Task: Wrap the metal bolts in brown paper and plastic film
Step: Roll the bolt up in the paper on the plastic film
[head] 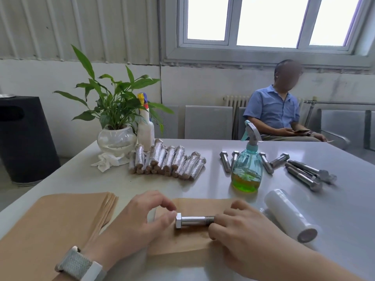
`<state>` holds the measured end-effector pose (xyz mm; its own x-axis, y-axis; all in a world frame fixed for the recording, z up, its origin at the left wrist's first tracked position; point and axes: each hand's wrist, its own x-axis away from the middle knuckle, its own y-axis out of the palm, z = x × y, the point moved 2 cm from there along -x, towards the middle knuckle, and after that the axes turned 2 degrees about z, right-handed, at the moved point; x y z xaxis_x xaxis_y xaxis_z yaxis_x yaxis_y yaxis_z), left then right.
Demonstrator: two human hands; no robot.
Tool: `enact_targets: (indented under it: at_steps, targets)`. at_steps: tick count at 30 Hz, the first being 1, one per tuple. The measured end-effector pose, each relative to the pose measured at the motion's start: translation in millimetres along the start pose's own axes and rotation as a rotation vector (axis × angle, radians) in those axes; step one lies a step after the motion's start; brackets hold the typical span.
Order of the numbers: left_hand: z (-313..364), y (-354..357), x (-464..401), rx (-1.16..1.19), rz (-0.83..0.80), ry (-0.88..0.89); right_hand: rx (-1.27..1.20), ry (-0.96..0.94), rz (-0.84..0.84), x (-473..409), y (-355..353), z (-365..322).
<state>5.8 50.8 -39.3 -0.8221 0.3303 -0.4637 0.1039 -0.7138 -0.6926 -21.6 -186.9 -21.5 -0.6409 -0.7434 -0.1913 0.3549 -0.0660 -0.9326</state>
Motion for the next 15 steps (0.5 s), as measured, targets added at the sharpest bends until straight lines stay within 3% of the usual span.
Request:
enact_targets:
  at_steps: [6, 15]
  targets:
    - [0, 4, 1, -0.075, -0.193, 0.058, -0.265, 0.206, 0.055, -20, 4, 18]
    - [3, 19, -8, -0.337, 0.087, 0.041, -0.059, 0.376, 0.295, -28, 20, 13]
